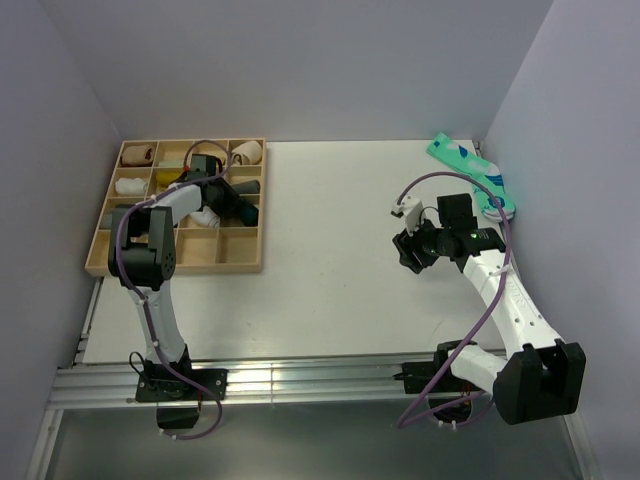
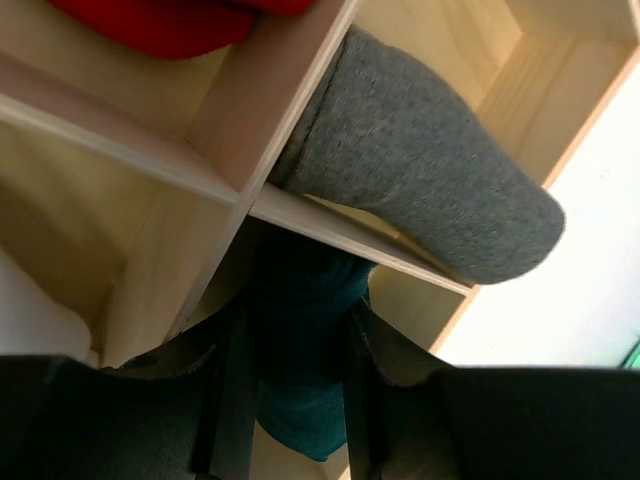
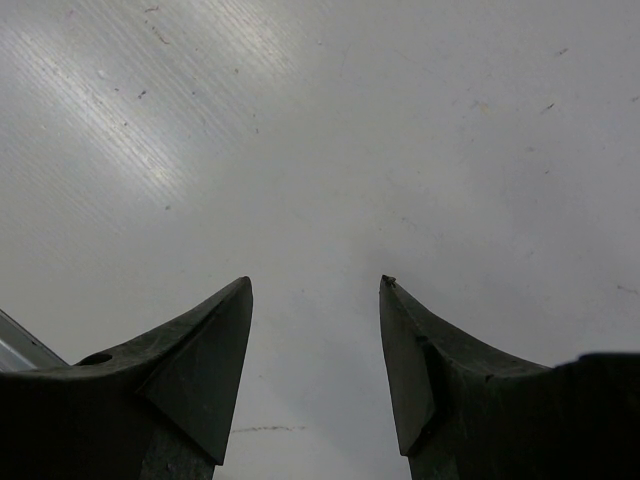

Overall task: Roll the socks
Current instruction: Place the sock in the storage box.

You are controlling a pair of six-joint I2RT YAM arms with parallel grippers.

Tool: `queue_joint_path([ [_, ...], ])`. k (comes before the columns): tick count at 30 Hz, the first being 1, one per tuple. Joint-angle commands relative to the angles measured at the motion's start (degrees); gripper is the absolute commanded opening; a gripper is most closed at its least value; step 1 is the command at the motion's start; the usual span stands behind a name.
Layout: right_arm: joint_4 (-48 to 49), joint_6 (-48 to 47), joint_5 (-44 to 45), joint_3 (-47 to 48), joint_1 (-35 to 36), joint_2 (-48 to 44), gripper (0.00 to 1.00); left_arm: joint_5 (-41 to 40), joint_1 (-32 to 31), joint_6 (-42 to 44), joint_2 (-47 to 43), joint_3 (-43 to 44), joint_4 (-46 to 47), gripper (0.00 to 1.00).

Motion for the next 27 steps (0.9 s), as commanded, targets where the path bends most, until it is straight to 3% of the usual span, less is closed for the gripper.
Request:
queue_joint_path([
  [1, 0.6, -0.81, -1.08, -0.03, -0.44, -1.41, 0.61, -9.34, 0.93, 2.25, 3.68, -2.53, -11.02, 0.0],
  [5, 0.52, -0.81, -1.96, -0.2, -0.53, -1.85, 0.61, -10.84, 0.84, 1.72, 3.6, -2.62, -11.9, 0.01],
  [7, 0.17, -0.64, -2.4, -0.03, -0.44, -1.94, 0.61, -11.36, 0.49, 0.93, 3.68, -2.44, -11.9, 0.07],
  [11, -0.1, -0.55, -2.93, -0.03, -0.44, -2.38, 0.61, -13.29, -0.3, -0.91, 2.9, -2.27, -11.99, 0.32],
  [14, -0.19, -0.73, -2.93, -0.11, -0.44, -2.73, 0.61, -15.84, -1.44, -2.06, 1.32, -2.01, -11.91, 0.41],
  [27, 0.08, -0.81, -3.81, -0.99, -0.44, -3.44, 0.61, -21.12, -3.99, -3.82, -4.4, 1.78, -14.28, 0.57],
])
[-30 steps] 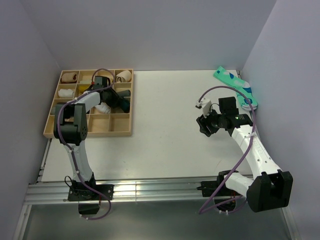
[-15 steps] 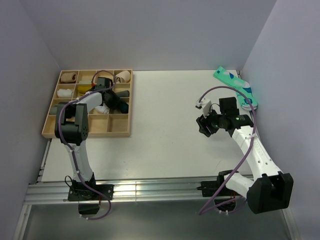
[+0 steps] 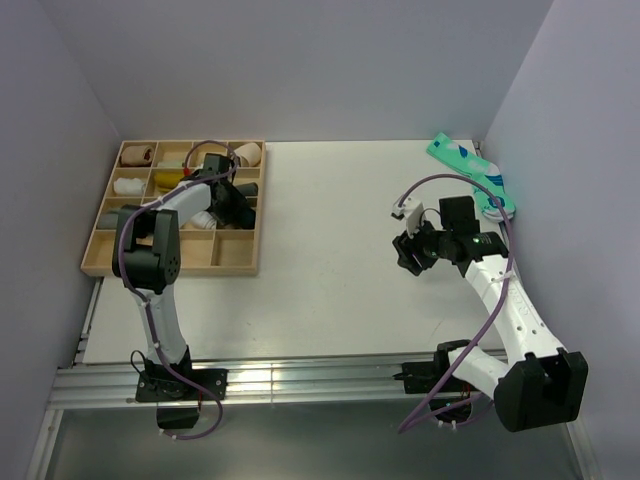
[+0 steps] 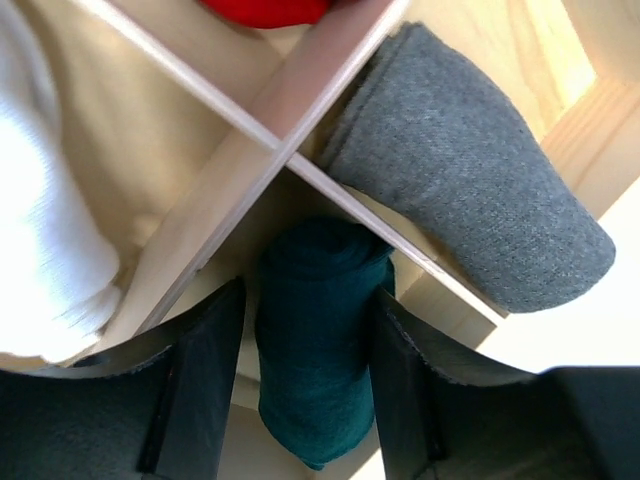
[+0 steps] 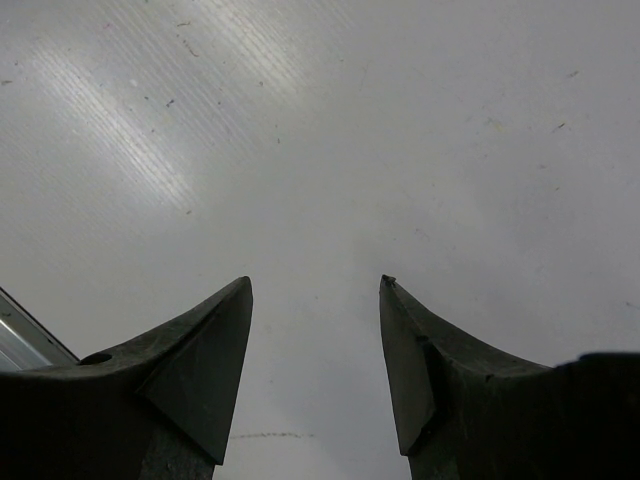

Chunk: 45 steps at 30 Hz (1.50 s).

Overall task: Roll the socks
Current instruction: Place the sock in the storage box, then reset both arms

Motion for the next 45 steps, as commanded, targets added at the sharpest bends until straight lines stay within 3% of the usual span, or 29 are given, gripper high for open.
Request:
queue_joint_path([
  [1, 0.12, -0.47, -1.03, -0.36, -0.44, -1.21, 0.61, -5.47, 0.46, 0.25, -4.29, -0.73, -6.15, 0.58],
  [4, 0.21, 0.15, -1.21, -0.1, -0.44, -1.03, 0.62, -5.73, 0.11, 0.68, -6.31, -0.75, -5.0, 0.65],
  [12, 2.05, 3.14, -1.21, 1.66, -0.44, -0.15, 0.62, -6.08, -2.52, 4.11, -10.09, 3.21, -3.24, 0.66],
  [19, 0.38, 5.24, -3.66, 5.0, -0.61, -0.23, 0.65, -5.91, -5.15, 7.8, -21.15, 2.25, -1.92, 0.66],
  [24, -0.58, 7.79, -7.52, 7.19, -0.97, -1.56, 0.69, -6.7, -12.88, 9.39, -29.42, -3.1, 1.15, 0.65],
  [29, -2.42, 10.43, -10.34, 9.75, -1.49, -2.43, 0.72, -9.5, -24.55, 8.51, -40.76, -14.52, 8.33, 0.65],
  [34, 0.91, 13.15, -9.03, 6.42, -1.67, -7.43, 0.78, -11.09, -34.06, 8.51, -48.67, -25.15, 15.21, 0.65],
  [38, 2.84, 14.74, -9.2, 4.48, -1.67, -9.99, 0.87, -12.5, -40.48, 9.12, -49.91, -28.78, 18.29, 0.65],
  [45, 2.32, 14.65, -9.03, 5.18, -1.84, -10.26, 0.89, -13.73, -45.33, 10.53, -46.23, -26.67, 18.46, 0.64],
])
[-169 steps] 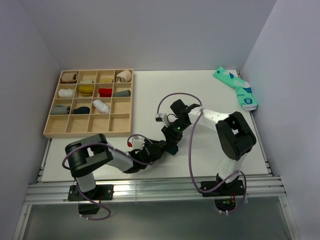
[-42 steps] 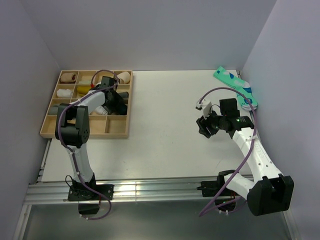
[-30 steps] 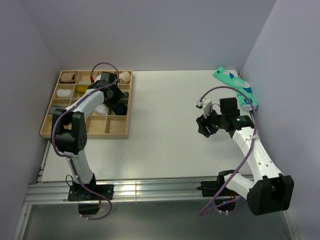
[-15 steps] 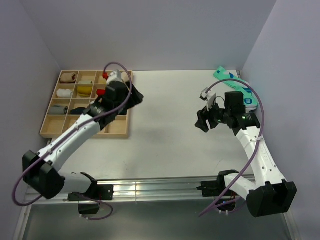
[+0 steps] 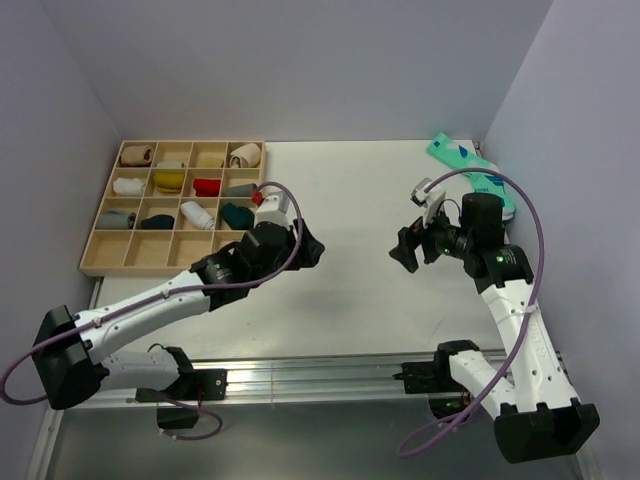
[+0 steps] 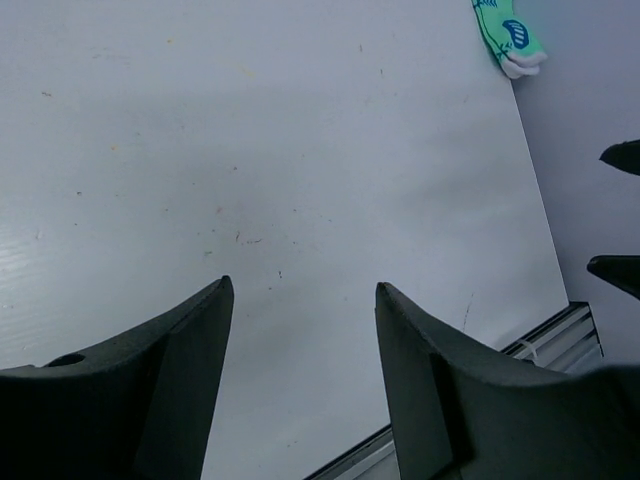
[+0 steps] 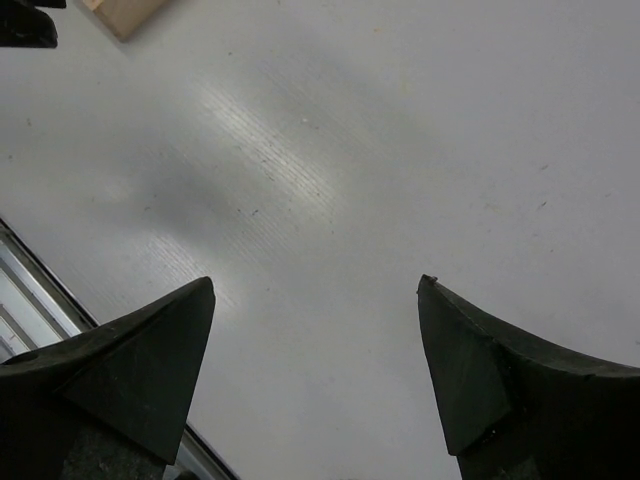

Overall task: Roll the socks
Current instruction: Reset both arms

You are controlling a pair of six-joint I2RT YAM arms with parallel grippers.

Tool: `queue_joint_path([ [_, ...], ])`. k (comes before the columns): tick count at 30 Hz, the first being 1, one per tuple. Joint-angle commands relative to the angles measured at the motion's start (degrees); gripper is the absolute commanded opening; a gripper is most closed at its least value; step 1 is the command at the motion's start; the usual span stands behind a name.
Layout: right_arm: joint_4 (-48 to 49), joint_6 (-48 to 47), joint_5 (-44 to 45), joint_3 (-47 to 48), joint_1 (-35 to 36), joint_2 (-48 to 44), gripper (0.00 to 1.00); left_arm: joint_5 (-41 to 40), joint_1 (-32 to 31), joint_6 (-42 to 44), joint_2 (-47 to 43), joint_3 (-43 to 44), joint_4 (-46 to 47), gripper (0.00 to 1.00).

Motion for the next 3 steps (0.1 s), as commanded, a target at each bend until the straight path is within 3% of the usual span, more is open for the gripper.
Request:
queue_joint_path([
  [1, 1.88, 1.04, -0.33, 0.15, -0.4, -0.21, 0.89, -1.67, -1.42, 1.7, 1.18, 2.29, 3.73, 0.64],
  [3, 2.06, 1.12, -0.42, 0.06, -0.4, -0.29, 0.91, -1.58, -1.59, 1.7, 1.62, 2.64, 3.74, 0.64],
])
